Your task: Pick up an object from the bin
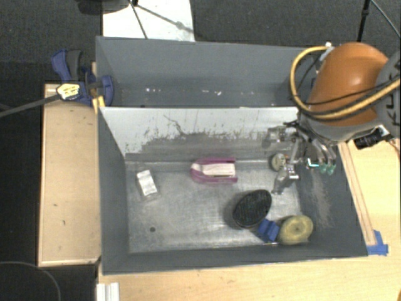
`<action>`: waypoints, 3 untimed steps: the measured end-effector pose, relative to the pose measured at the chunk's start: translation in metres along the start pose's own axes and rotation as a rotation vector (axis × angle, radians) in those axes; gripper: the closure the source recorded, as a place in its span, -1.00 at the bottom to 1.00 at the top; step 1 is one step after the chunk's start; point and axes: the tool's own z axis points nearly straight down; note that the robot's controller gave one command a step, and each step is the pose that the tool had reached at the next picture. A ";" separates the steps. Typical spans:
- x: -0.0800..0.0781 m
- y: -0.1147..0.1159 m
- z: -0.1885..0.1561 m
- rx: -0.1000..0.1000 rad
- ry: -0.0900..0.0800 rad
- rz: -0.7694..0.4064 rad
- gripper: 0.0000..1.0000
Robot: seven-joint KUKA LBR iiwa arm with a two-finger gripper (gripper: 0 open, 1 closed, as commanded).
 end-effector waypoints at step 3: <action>0.029 0.017 0.109 0.002 -0.007 -0.590 1.00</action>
Offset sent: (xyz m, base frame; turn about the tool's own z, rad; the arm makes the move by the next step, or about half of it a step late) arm 0.0019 -0.0343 0.0160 -0.3684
